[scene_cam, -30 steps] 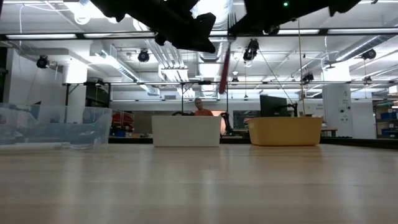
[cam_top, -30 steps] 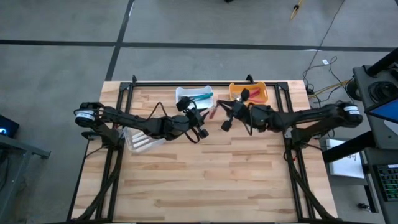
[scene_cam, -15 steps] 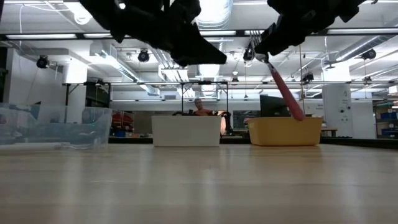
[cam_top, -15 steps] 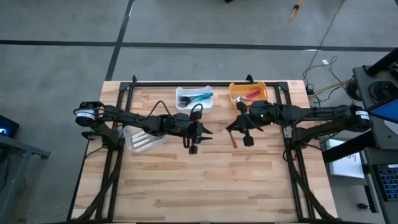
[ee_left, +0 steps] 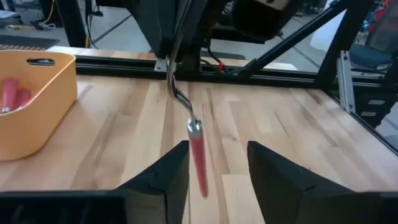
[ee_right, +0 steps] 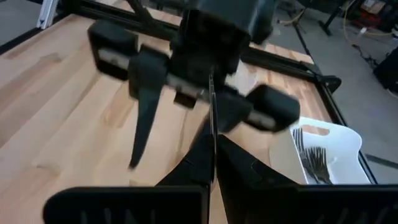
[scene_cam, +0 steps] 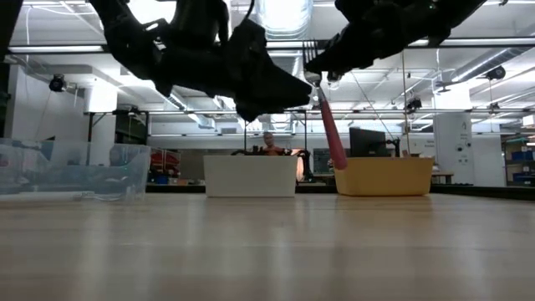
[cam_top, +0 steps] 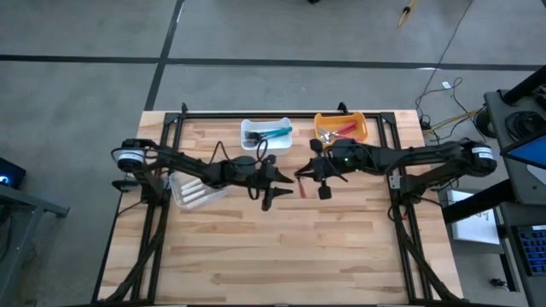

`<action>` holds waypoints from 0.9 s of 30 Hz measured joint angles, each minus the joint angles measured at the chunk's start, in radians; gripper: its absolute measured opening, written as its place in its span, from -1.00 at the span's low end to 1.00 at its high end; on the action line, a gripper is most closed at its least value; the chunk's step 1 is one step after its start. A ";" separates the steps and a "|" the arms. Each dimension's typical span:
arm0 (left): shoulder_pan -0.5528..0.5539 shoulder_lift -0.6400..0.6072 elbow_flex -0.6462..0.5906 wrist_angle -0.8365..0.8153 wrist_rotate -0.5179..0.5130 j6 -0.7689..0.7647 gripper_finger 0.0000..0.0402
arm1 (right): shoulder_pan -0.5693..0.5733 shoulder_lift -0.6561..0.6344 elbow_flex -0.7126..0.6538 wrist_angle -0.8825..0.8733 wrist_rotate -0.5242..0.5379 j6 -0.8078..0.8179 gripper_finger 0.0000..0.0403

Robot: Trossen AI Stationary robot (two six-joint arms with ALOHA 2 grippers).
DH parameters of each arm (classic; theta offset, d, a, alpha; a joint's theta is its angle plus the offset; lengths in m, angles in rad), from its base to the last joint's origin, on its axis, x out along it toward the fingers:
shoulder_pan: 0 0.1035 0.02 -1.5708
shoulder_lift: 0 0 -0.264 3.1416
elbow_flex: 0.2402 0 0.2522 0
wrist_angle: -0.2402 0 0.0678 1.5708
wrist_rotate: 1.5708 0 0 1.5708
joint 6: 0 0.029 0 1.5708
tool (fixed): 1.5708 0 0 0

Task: Sort silverware by color (type)
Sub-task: Put the pink fork into the yellow bin

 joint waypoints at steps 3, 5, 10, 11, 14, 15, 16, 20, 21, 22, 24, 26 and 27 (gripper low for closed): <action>0.000 0.042 0.027 0.003 -0.002 -0.019 -0.24 | 0.000 0.010 0.000 0.031 -0.001 -0.005 -0.96; 0.000 0.070 0.046 0.003 -0.002 -0.025 -0.22 | 0.000 0.008 0.000 0.039 -0.001 -0.009 -0.96; 0.000 0.117 0.091 0.013 -0.002 -0.028 -0.24 | 0.000 -0.004 0.000 0.050 -0.004 -0.013 -0.96; 0.000 0.126 0.096 0.007 -0.002 -0.029 -0.25 | 0.002 -0.004 0.000 0.054 -0.004 -0.014 -0.96; 0.000 0.143 0.115 0.007 -0.002 -0.029 -0.33 | 0.002 -0.005 0.000 0.053 -0.004 -0.017 -0.96; 0.000 0.148 0.120 0.011 -0.002 -0.028 -0.37 | 0.002 -0.005 0.000 0.053 -0.004 -0.018 -0.96; 0.000 0.153 0.124 0.016 -0.002 -0.026 -0.41 | 0.002 -0.005 0.000 0.053 -0.004 -0.019 -0.96; 0.000 0.156 0.124 0.011 -0.029 -0.019 -0.69 | 0.002 -0.005 0.000 0.054 -0.003 -0.025 -0.96; 0.000 0.154 0.124 0.013 -0.047 -0.017 -0.79 | 0.002 -0.005 0.000 0.054 -0.003 -0.026 -0.96; 0.000 0.151 0.122 0.010 -0.055 -0.017 -0.88 | 0.002 -0.005 0.000 0.054 -0.002 -0.027 -0.96; 0.000 0.151 0.122 0.014 -0.058 -0.004 -0.92 | 0.002 -0.005 0.000 0.058 0.001 -0.025 -0.96; -0.003 0.151 0.121 0.025 -0.084 0.010 -0.92 | 0.002 -0.005 0.000 0.065 0.002 -0.011 -0.96; -0.005 0.151 0.121 0.030 -0.102 0.015 -0.92 | 0.002 -0.005 0.001 0.069 0.003 -0.006 -0.95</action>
